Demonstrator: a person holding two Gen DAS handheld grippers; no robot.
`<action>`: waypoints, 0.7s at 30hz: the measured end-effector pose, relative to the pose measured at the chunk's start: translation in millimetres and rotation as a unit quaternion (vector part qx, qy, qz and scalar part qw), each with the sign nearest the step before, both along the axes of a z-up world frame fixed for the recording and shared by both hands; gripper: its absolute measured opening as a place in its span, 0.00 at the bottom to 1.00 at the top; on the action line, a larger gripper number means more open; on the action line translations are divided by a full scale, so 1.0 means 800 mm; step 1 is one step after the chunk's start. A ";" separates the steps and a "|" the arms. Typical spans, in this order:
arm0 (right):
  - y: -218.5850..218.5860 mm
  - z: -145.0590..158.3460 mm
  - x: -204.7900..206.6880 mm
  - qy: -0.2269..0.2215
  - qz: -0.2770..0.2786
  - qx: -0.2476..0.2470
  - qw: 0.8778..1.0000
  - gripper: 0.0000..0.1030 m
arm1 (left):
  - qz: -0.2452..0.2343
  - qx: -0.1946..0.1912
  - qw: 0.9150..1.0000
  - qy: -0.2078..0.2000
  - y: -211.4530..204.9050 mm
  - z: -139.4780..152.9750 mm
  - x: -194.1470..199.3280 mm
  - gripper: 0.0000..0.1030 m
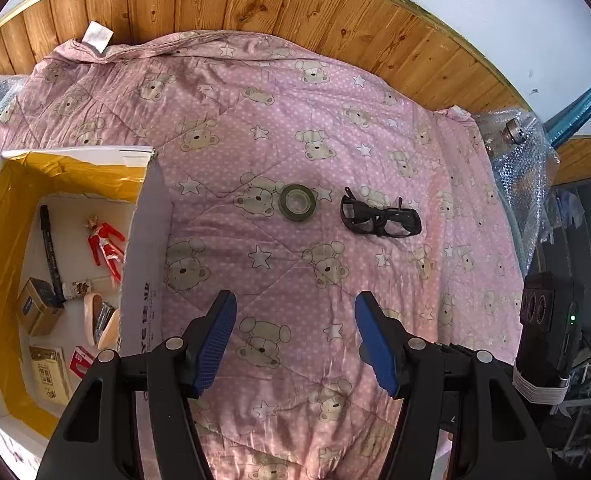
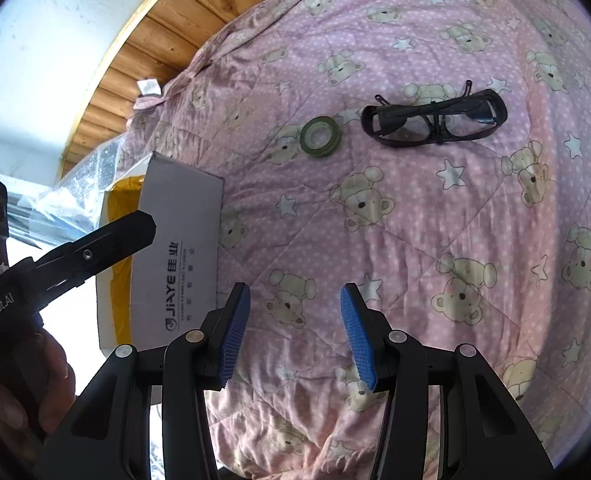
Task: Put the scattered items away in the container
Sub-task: 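Move both grippers from the box toward the green tape roll and black glasses, then grasp the green tape roll with the left gripper while the right gripper grasps the black glasses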
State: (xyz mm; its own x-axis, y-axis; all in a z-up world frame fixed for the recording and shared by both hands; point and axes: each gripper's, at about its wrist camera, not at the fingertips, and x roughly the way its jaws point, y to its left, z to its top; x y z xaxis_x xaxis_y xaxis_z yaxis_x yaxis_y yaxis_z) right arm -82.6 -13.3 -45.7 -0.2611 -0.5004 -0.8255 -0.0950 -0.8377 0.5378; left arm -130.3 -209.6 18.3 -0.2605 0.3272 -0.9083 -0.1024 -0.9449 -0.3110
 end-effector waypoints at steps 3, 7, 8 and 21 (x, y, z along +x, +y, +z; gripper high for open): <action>0.016 -0.008 -0.009 -0.006 -0.014 0.000 1.000 0.49 | -0.005 -0.004 1.000 -0.010 0.012 -0.014 -0.019 0.61; 0.036 -0.021 -0.028 -0.016 -0.032 0.001 0.999 0.49 | -0.012 -0.011 1.000 -0.018 0.023 -0.032 -0.046 0.61; 0.040 -0.024 -0.032 -0.017 -0.037 0.000 0.999 0.49 | -0.013 -0.013 1.000 -0.022 0.026 -0.037 -0.053 0.61; 0.104 -0.064 -0.106 -0.038 -0.106 -0.003 0.994 0.49 | -0.021 -0.024 0.998 -0.060 0.051 -0.112 -0.137 0.61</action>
State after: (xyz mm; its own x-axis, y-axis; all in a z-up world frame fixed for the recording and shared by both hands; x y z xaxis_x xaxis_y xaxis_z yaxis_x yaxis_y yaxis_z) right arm -167.2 70.0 -96.8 -0.2983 -0.4451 -0.8443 -0.3104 -0.7913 0.5268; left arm -240.1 -168.7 -71.2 -0.1353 0.2906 -0.9472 -0.1067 -0.9547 -0.2776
